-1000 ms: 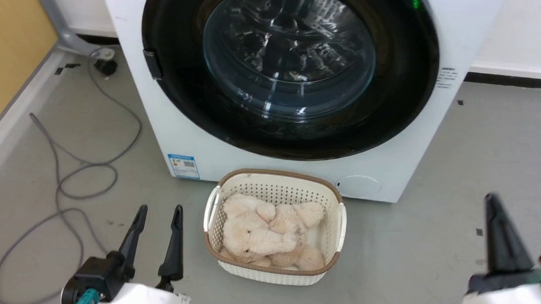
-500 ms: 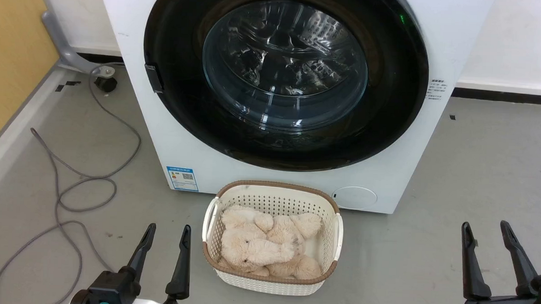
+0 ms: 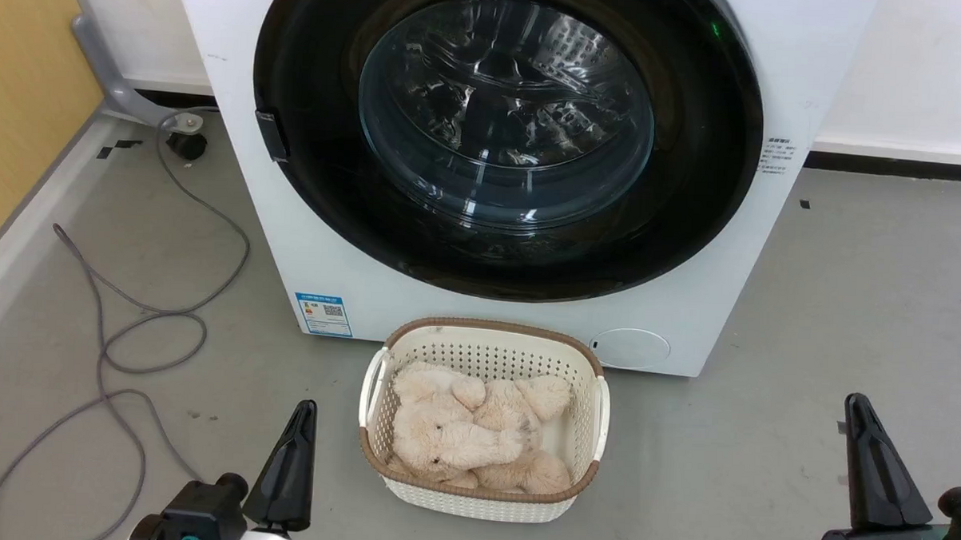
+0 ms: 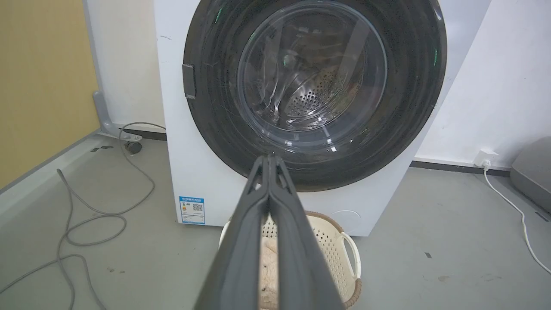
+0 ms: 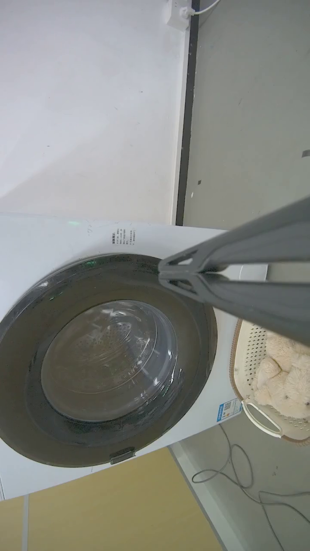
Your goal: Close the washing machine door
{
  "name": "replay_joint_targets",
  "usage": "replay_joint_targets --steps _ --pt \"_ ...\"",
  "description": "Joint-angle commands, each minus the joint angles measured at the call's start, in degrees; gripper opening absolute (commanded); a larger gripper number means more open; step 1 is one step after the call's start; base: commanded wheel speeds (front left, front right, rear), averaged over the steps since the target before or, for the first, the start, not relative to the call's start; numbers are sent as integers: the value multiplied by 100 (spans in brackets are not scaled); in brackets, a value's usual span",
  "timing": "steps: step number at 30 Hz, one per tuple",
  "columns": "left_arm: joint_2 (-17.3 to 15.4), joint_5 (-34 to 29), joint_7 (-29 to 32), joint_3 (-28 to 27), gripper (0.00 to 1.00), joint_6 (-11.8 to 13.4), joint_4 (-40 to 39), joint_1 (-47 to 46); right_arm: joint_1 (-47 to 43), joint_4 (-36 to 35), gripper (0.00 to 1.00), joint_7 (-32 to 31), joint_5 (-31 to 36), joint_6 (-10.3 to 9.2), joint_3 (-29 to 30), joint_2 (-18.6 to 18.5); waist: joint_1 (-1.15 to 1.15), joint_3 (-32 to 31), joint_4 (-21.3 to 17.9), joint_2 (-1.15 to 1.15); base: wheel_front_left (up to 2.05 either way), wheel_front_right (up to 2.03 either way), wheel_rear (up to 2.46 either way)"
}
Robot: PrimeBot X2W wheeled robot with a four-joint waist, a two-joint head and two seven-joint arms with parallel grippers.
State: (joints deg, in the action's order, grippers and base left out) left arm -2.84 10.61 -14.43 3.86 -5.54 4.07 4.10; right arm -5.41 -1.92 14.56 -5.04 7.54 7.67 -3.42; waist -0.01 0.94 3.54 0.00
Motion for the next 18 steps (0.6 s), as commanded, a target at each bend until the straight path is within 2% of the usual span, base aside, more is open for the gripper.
replay_joint_targets --steps 1,18 --pt "0 -33 26 -11 0 18 -13 -14 18 6 0 -35 16 0 -17 2 1 -1 -3 0 0 0 0" --pt "-1 -178 225 -64 0 93 -68 -69 91 32 0 -235 84 -1 -123 9 1 -14 -52 0 0 0 0"
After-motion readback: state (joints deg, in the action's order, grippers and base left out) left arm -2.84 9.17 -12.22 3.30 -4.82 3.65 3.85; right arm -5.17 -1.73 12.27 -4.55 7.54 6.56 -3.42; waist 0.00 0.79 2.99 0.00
